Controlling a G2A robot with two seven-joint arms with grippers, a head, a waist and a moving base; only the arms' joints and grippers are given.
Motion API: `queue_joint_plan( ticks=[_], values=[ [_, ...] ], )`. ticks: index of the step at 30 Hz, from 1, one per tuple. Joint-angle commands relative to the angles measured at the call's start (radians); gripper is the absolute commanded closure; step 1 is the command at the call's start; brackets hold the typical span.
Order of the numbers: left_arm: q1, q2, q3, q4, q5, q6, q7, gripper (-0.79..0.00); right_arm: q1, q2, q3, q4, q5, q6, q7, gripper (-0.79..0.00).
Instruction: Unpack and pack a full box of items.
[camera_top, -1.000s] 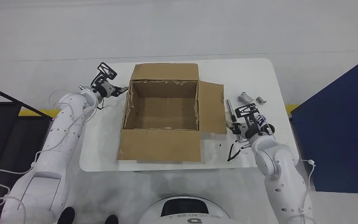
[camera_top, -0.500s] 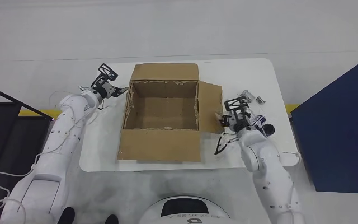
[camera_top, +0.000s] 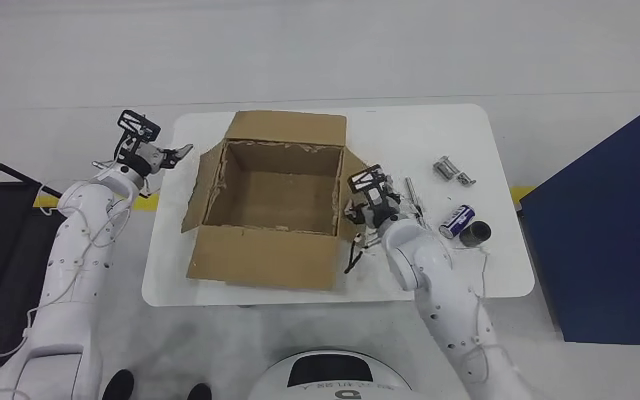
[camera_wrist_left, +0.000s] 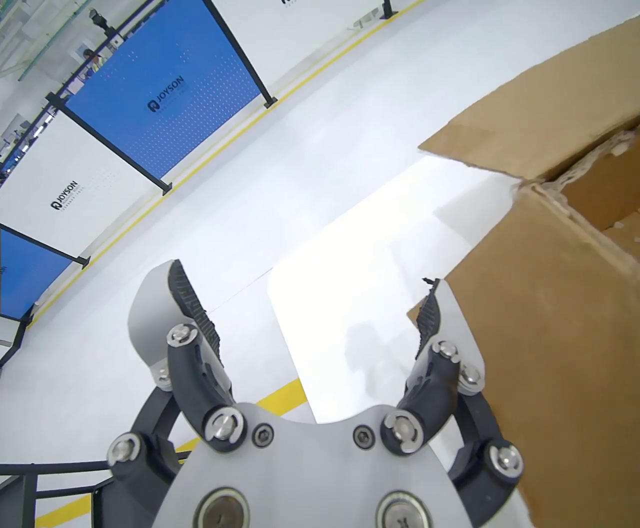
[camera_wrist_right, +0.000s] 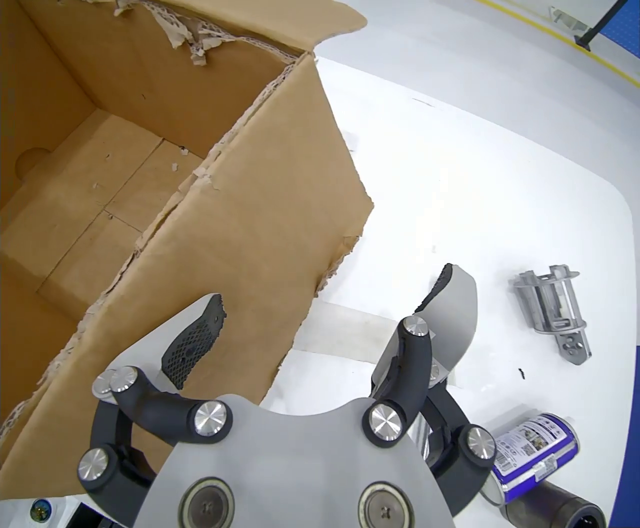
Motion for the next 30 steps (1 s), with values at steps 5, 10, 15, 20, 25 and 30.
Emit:
queue_joint_plan(
  ticks=[5,10,15,20,25,30],
  values=[
    [0.000,0.000,0.001,0.000,0.000,0.000,0.000,-0.785,0.039,-0.015,-0.064,0.024,-0.030,0.072,0.014,-0.785],
    [0.000,0.000,0.001,0.000,0.000,0.000,0.000,-0.785,-0.032,-0.012,-0.028,-0.036,-0.036,0.147,-0.026,-0.785],
    [0.000,0.000,0.001,0.000,0.000,0.000,0.000,-0.785,-0.032,-0.012,-0.028,-0.036,-0.036,0.147,-0.026,-0.785],
    [0.000,0.000,0.001,0.000,0.000,0.000,0.000,-0.785,-0.032,-0.012,-0.028,-0.036,-0.036,0.147,-0.026,-0.785],
    [0.000,0.000,0.001,0.000,0.000,0.000,0.000,-0.785,-0.032,-0.012,-0.028,-0.036,-0.036,0.147,-0.026,-0.785],
    [0.000,0.000,0.001,0.000,0.000,0.000,0.000,-0.785,-0.050,-0.007,0.002,-0.041,-0.014,0.128,-0.037,-0.785]
  ],
)
